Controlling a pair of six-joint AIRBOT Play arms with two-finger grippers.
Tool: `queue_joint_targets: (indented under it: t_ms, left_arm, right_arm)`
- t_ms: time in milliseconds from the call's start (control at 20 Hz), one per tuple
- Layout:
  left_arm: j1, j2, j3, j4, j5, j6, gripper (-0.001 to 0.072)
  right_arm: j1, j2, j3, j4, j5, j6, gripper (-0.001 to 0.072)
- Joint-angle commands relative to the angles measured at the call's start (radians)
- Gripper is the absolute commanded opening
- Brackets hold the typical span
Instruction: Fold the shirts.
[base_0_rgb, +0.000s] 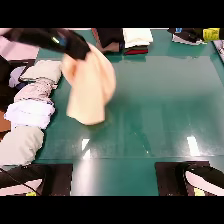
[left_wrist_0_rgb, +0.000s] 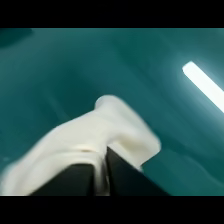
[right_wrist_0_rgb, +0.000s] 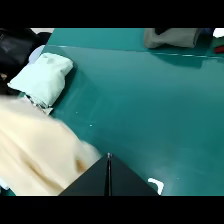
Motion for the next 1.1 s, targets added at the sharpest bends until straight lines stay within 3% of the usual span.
queue_joint_targets:
  t_ms: [0, 50, 350, 700, 900, 1000, 1050]
  left_arm:
    - [-0.096, -0.035, -0.141, -0.001, 0.041, 0.039, 0.0501]
    - [-0.093, -0.053, -0.164, 0.004, 0.056, 0.035, 0.0544]
    - [0.073, -0.101, -0.220, 0.072, 0.062, -0.068, 0.0549]
    - [0.080, -0.225, -0.544, -0.070, 0.126, -0.045, 0.0550]
    - [0.080, -0.268, -0.579, -0.109, 0.174, -0.039, 0.0537]
    - [0.088, -0.258, -0.557, -0.053, 0.190, -0.039, 0.0038]
    - [0.098, -0.250, -0.537, -0.028, 0.182, -0.040, 0.0028]
  right_arm:
    - [-0.006, 0.000, 0.008, 0.000, 0.024, 0.000, 0.0019]
    - [-0.006, 0.000, 0.008, 0.000, 0.034, 0.000, 0.0019]
    - [-0.006, 0.000, 0.008, 0.000, 0.059, 0.000, 0.0019]
    - [-0.006, 0.000, 0.008, -0.001, 0.060, 0.000, 0.0020]
    - [-0.003, -0.002, 0.008, -0.056, 0.079, 0.001, 0.0019]
    - [-0.003, -0.002, -0.001, -0.140, 0.151, 0.003, 0.0020]
    - [-0.004, 0.005, -0.035, -0.164, 0.183, 0.010, 0.0020]
